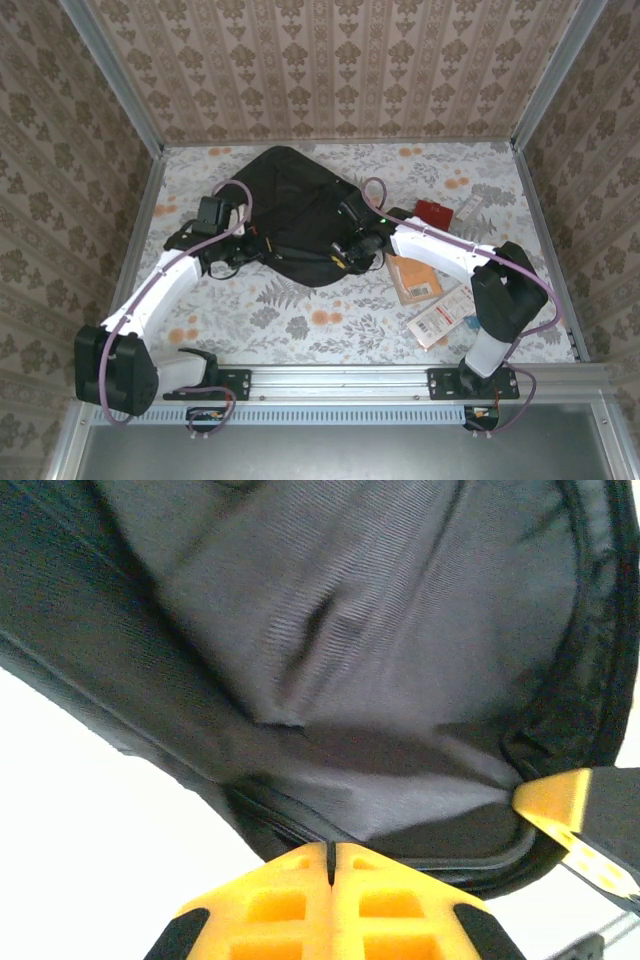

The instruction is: Pack the student bag

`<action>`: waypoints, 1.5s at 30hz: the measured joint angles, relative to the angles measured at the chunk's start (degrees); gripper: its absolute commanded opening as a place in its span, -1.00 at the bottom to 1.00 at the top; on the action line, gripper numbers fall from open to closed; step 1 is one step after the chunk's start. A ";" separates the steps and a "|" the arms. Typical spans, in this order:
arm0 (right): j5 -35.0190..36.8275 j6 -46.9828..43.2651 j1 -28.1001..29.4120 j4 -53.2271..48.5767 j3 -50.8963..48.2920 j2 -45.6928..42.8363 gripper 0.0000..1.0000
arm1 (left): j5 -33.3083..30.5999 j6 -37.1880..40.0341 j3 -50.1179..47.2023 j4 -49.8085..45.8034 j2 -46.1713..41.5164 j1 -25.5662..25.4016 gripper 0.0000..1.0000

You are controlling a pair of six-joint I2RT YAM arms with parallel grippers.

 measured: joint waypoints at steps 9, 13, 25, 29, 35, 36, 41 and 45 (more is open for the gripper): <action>0.11 -2.49 0.07 -0.37 0.20 0.57 -0.99 | -3.39 0.68 0.09 -2.34 0.70 4.57 -1.00; 0.63 -4.20 0.42 -1.66 1.60 1.14 -0.70 | -3.91 0.72 0.22 -2.75 0.70 4.57 -1.00; 9.16 -15.17 0.26 -7.56 5.11 -1.42 0.32 | -8.74 2.29 1.03 -7.98 -3.58 4.87 -0.13; 9.22 -22.25 -3.21 -7.39 5.22 -5.55 0.30 | -15.63 4.79 6.40 -13.62 -4.24 1.49 0.08; 6.10 -35.50 -5.92 -8.83 14.38 -3.76 0.27 | -25.62 7.89 17.84 -16.87 -1.14 -10.67 0.13; 5.77 -37.44 -5.77 -9.22 16.87 -2.54 0.26 | -26.14 8.13 19.06 -16.87 0.07 -12.20 0.13; 4.96 -45.13 -5.29 -11.67 25.09 3.63 0.24 | -26.38 8.41 20.61 -15.85 5.55 -14.56 0.12; 7.48 -48.43 -5.18 -15.13 27.74 7.76 0.24 | -26.53 8.66 20.87 -15.74 8.79 -14.58 0.13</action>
